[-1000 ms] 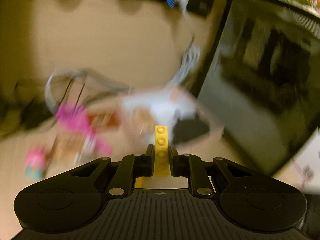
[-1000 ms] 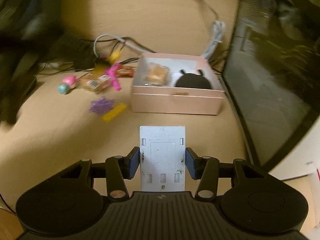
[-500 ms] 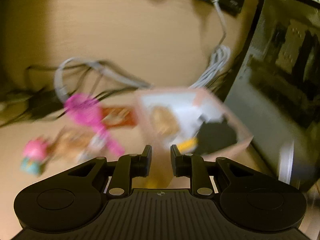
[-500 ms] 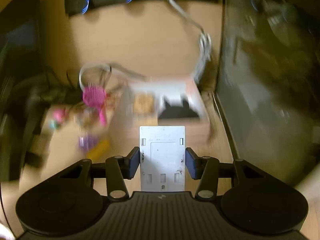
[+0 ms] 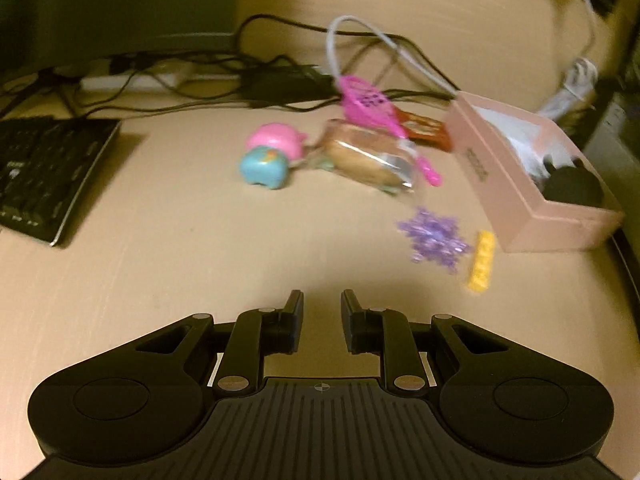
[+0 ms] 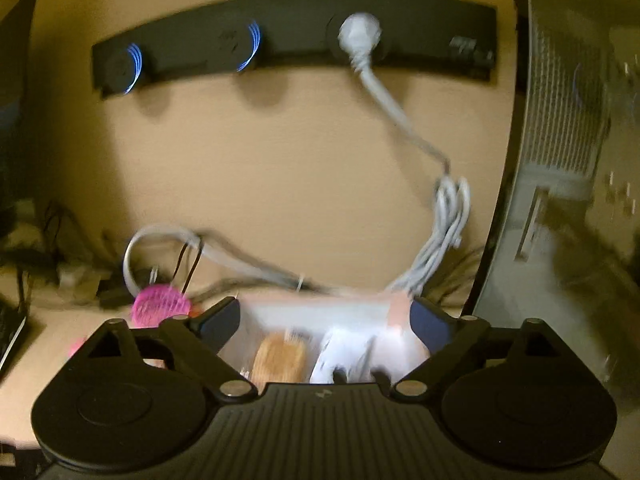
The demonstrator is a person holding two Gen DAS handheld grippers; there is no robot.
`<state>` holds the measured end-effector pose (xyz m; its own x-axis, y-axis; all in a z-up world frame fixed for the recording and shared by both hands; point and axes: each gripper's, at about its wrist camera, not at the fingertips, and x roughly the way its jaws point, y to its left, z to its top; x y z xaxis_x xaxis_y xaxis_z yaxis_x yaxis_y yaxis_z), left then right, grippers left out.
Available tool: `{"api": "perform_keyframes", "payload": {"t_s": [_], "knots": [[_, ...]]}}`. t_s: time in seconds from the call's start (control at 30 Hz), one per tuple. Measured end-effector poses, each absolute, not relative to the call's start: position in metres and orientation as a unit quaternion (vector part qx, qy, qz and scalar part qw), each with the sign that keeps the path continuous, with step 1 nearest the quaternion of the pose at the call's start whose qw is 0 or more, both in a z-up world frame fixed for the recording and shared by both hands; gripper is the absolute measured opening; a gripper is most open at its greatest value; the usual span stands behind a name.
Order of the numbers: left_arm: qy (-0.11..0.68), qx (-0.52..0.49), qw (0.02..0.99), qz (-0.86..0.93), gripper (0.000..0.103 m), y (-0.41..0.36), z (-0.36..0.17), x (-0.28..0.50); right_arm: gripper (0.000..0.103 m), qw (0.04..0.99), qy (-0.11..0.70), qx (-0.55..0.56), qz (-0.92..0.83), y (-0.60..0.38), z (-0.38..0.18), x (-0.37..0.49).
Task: Organize objects
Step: 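Release the white hub into the pink box with the right gripper while the left drops the brick in, then grasp the wrapped bread loaf with the left gripper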
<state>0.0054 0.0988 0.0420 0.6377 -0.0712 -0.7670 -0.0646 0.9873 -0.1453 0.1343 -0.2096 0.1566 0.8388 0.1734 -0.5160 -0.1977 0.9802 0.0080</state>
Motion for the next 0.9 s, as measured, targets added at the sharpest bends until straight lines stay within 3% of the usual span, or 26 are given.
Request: {"api": "perform_keyframes", "payload": {"t_s": [0.17,0.4,0.7,0.9], "knots": [[0.412,-0.139,0.900,-0.020,0.022,0.107,0.052,0.029,0.099,0.947,0.295,-0.052,0.113,-0.206,0.128,0.089],[0.406,-0.264,0.875,-0.020,0.022,0.100,0.062,0.100,0.100,0.929,0.347,-0.050,0.119,-0.201,0.097,0.041],[0.415,-0.240,0.877,0.044,0.025,0.083,0.042,0.172,0.103,0.919,0.382,-0.050,0.083,-0.205,0.080,0.012],[0.414,-0.249,0.874,0.053,0.038,0.080,0.038,0.197,0.103,0.909,0.410,-0.038,0.066,-0.210,0.069,0.009]]}}
